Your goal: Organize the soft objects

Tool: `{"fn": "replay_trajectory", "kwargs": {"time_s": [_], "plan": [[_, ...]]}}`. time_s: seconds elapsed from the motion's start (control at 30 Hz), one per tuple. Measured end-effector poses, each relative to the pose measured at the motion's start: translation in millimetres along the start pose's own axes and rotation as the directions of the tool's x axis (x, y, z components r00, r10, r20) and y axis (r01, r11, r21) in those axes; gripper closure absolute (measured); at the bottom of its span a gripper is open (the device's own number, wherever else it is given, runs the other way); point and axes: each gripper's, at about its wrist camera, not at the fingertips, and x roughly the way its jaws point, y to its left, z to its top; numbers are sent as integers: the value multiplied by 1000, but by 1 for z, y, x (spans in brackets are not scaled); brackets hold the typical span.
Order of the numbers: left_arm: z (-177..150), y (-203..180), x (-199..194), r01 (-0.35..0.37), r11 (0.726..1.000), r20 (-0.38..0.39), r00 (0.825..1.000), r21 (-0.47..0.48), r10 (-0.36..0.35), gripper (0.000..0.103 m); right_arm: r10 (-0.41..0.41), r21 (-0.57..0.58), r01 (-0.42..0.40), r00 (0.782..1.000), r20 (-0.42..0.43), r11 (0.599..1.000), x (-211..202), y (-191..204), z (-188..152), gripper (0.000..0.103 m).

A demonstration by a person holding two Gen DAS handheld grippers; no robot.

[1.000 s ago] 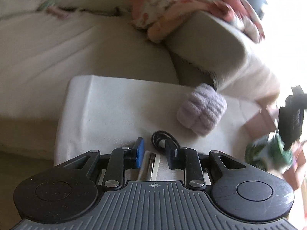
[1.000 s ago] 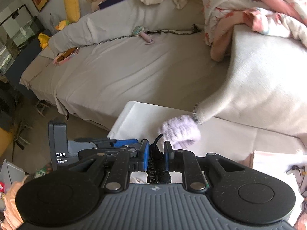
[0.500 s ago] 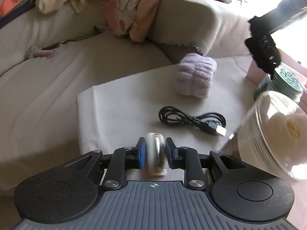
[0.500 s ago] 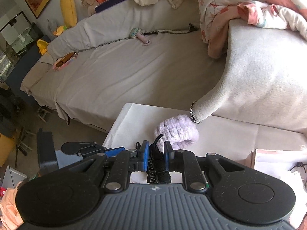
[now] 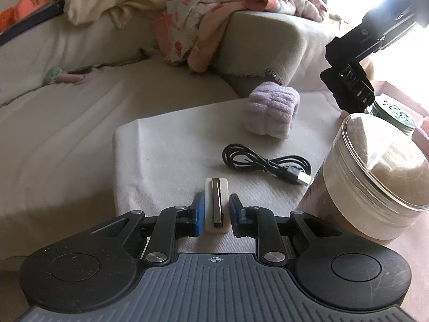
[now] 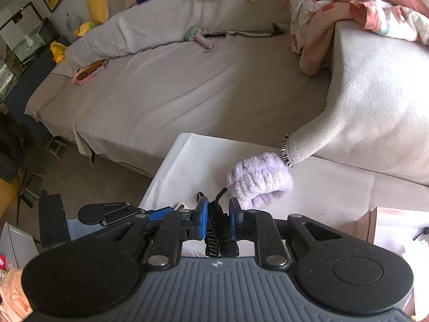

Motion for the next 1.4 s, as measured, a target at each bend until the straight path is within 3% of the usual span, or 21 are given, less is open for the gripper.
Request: {"fn": "replay_trajectory", "kwargs": {"time_s": [0.17, 0.3, 0.5, 0.6, 0.73, 0.87, 0.97, 1.07, 1.13, 1.27, 1.4], "plan": [[9, 2, -5, 18, 1000, 20, 1000, -23, -18, 80, 3, -5, -3, 1000, 19, 1000, -9, 2, -1, 87], [29, 0, -21, -6, 1000, 55, 998, -20, 7, 80, 7, -9, -7, 998, 64, 1000, -30, 1, -1, 87], [84, -26, -75, -40, 999, 180, 983, 12, 37, 80, 32, -3, -32, 978, 205, 999, -95, -14, -6, 87], [113, -52, -100, 33, 999, 236, 971, -10, -30, 80, 31, 4, -34, 955, 294, 999, -136, -30, -16, 87], [146, -101, -114, 192, 981, 264, 947, -6, -184, 80, -31, 43, 16, 929, 368, 999, -181, -65, -37, 87], [171, -161, -102, 324, 945, 235, 917, 30, -322, 80, -117, 129, 71, 909, 400, 989, -210, -114, -65, 87], [184, -199, -71, 421, 907, 151, 896, 1, -416, 79, -121, 181, 54, 917, 380, 982, -212, -152, -82, 84], [182, -222, -30, 431, 900, 28, 902, -68, -430, 79, -148, 213, 73, 922, 357, 974, -207, -184, -100, 75], [177, -226, -17, 420, 904, -8, 906, -81, -422, 78, -172, 217, 97, 918, 359, 971, -208, -193, -108, 68], [177, -208, -14, 402, 910, 4, 915, -101, -404, 78, -189, 221, 112, 909, 371, 969, -208, -203, -114, 59], [182, -169, -31, 351, 931, 41, 936, -99, -348, 78, -158, 217, 83, 921, 355, 973, -199, -203, -111, 59]]}}
